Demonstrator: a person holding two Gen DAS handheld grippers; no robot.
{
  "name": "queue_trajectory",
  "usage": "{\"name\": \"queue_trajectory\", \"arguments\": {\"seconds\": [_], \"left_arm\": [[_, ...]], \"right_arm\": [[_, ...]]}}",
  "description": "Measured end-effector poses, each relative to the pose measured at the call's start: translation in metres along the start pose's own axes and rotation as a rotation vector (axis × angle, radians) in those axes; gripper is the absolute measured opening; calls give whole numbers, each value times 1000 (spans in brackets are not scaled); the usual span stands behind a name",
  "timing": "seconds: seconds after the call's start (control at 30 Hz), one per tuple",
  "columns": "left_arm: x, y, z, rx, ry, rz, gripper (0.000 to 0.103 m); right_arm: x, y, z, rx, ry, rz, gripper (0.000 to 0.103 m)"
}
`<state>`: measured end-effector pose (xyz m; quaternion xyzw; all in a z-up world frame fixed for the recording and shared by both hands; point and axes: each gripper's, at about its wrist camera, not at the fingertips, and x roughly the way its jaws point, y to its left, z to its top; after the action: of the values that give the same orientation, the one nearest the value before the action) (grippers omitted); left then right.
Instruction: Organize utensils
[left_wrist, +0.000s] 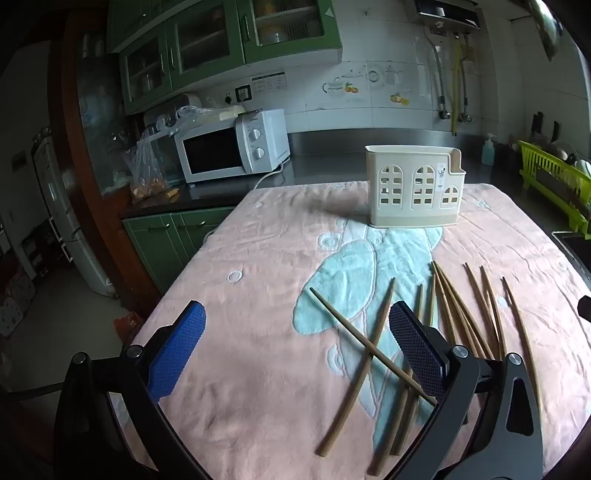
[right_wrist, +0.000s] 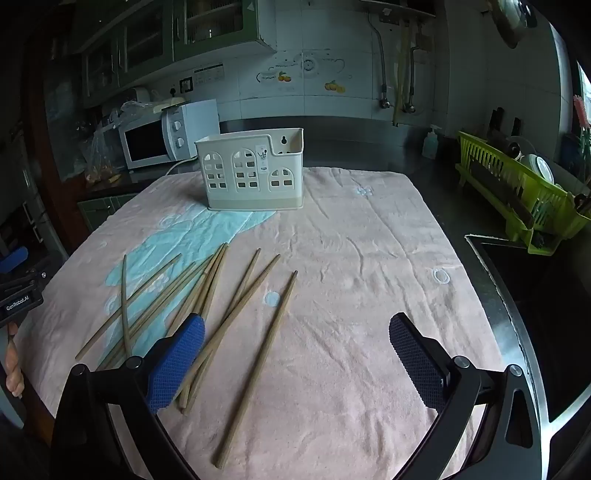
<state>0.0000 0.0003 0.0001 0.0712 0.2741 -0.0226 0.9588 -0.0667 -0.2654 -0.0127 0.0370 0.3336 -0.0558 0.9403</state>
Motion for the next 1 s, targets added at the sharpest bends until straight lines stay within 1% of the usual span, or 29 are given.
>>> {"name": "queue_trajectory", "arguments": {"seconds": [0.17, 0.3, 0.47, 0.7, 1.0], "left_arm": [[0, 1, 0, -2, -4, 7, 98], [2, -6, 2, -4, 2, 6, 98], [-3, -3, -1, -4, -9, 2, 98], [-1, 3, -1, -5, 1, -6, 98], [0, 3, -3, -9, 2, 20, 98]], "right_arm": [[-1, 1, 0, 2, -1, 3, 97], [-2, 2, 0, 0, -3, 1, 97], [-2, 1, 0, -2, -3, 1, 97], [-2, 0, -2, -2, -6, 3, 97], [-4, 2, 0, -1, -7, 4, 97]]}}
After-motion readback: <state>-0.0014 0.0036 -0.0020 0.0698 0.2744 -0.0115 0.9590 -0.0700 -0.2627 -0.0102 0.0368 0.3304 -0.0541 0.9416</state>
